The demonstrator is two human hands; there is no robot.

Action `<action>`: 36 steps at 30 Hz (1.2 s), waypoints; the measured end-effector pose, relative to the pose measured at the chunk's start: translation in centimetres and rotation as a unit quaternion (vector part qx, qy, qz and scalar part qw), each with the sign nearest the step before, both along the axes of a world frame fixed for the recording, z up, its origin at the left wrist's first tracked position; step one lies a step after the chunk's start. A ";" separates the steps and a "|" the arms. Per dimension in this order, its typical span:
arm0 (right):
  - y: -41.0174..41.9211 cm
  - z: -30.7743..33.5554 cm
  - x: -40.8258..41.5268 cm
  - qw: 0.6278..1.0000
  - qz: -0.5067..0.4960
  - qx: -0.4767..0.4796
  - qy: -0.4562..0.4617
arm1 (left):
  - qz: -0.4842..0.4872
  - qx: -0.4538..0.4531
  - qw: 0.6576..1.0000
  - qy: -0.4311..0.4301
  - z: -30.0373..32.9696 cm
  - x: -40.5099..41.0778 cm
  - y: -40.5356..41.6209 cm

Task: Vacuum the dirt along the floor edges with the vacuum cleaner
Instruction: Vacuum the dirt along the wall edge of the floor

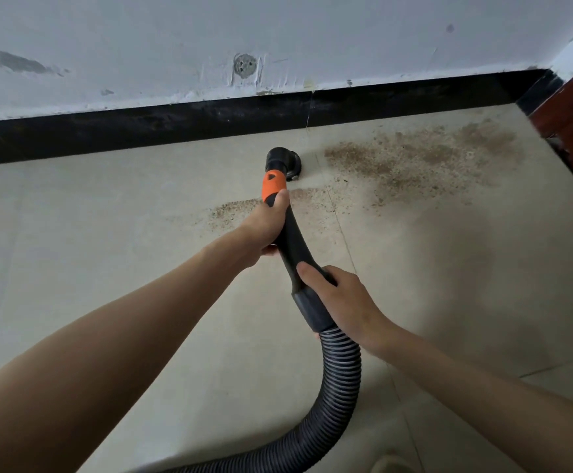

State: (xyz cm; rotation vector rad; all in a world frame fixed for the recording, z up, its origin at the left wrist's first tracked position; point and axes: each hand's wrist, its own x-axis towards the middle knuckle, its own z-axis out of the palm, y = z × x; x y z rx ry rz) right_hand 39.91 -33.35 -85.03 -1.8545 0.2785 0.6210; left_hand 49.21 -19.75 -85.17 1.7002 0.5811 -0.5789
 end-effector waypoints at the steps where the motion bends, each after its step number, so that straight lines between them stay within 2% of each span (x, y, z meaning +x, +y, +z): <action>1: 0.5 0.1 0.0 1.000 0.009 0.000 -0.005 | 0.011 0.000 1.000 -0.002 0.2 -0.3 0.7; 6: 3.7 1.3 -0.8 0.996 0.076 -0.022 -0.037 | 0.078 0.012 0.997 -0.013 1.9 -2.7 5.4; 9: 6.0 2.2 -1.2 0.983 0.151 -0.072 -0.073 | 0.140 -0.004 0.990 -0.029 2.2 -5.2 7.9; 13: 9.5 2.5 -2.4 0.927 0.284 -0.213 -0.124 | 0.216 -0.025 0.976 -0.015 0.9 -9.4 9.8; 15: 10.5 2.4 -3.1 0.899 0.313 -0.280 -0.127 | 0.226 -0.025 0.974 0.000 0.1 -10.9 10.4; 18: 11.2 2.2 -4.0 0.885 0.317 -0.317 -0.128 | 0.232 -0.044 0.972 -0.005 -0.5 -11.9 11.0; 27: 10.8 1.7 -6.4 0.866 0.326 -0.350 -0.145 | 0.237 -0.099 0.967 -0.013 -1.5 -14.5 10.8; 36: 8.8 1.1 -6.5 0.895 0.248 -0.349 -0.125 | 0.176 -0.102 0.979 -0.030 -1.7 -12.8 8.2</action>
